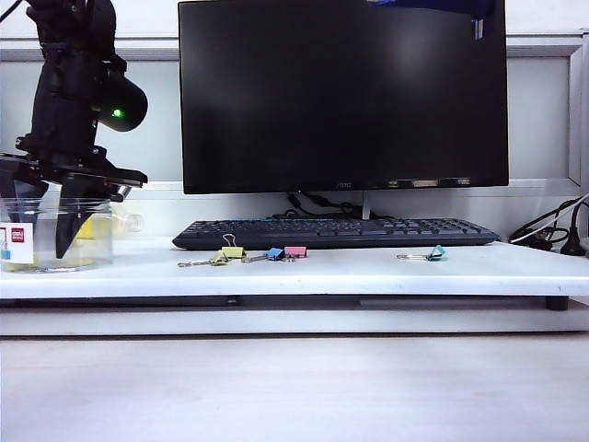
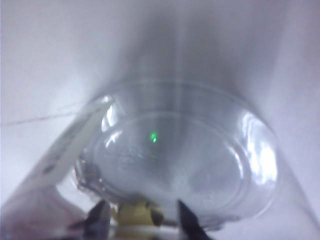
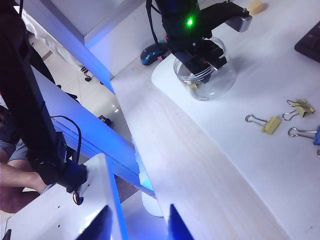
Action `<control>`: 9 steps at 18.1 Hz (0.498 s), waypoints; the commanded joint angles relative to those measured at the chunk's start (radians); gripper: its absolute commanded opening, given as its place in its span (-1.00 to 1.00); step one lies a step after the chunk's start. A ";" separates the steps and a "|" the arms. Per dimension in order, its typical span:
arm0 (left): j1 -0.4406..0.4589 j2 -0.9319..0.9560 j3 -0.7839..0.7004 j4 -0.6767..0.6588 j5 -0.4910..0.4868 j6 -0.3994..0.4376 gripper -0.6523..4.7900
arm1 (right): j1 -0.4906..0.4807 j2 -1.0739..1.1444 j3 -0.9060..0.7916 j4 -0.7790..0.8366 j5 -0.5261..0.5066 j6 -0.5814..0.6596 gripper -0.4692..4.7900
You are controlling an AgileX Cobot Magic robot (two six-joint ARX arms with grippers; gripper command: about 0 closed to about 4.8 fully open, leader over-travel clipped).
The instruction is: Take the clips out of the round transparent plastic box and place them on the table.
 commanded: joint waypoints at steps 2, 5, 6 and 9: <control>-0.002 0.053 -0.016 -0.011 -0.003 -0.003 -0.09 | 0.001 -0.003 0.003 0.005 -0.010 -0.007 -0.26; -0.002 0.070 -0.021 -0.010 -0.003 -0.003 -0.24 | 0.001 -0.003 0.003 0.006 -0.010 -0.011 -0.26; -0.002 0.076 -0.021 -0.003 -0.003 -0.003 -0.29 | 0.001 -0.003 0.003 0.006 -0.010 -0.011 -0.26; -0.002 0.083 -0.021 0.026 0.000 -0.002 -0.30 | 0.001 -0.003 0.003 0.008 -0.010 -0.011 -0.26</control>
